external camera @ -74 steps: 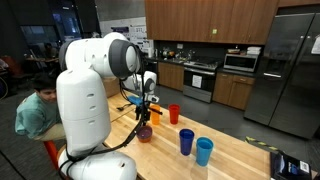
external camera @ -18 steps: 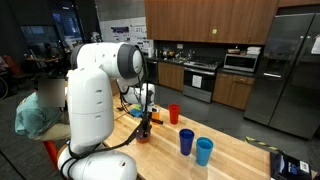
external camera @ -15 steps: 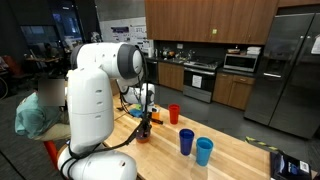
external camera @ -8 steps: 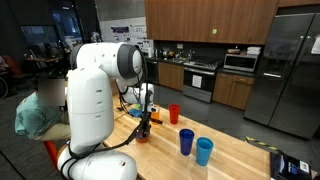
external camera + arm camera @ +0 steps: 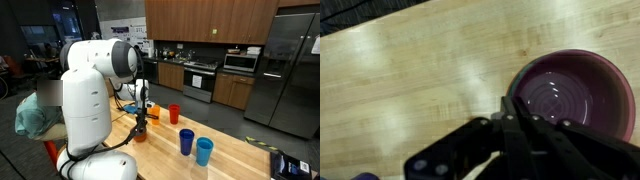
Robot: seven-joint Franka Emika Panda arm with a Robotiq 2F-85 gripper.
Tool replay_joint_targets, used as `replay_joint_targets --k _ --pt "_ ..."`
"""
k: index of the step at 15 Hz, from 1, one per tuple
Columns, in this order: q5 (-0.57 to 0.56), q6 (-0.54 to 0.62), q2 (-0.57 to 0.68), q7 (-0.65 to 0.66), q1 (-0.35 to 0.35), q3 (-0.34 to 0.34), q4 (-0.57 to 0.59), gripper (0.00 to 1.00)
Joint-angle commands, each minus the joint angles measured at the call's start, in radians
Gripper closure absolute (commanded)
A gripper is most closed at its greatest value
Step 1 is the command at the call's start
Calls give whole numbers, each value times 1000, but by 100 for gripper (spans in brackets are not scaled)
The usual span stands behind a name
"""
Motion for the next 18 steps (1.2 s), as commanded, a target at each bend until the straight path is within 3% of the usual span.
replay_joint_targets --k 1,7,8,10,17,18 --pt "22 22 -97 -19 4 23 -57 99" --pt "19 23 -147 -11 2 50 -83 99" --pt "0 21 -158 12 2 52 -92 70" --pt "-52 77 -166 85 -1 51 -123 65" --pt "-115 247 -116 226 -45 19 -217 19" --pt "-120 261 -106 238 -52 14 -223 17"
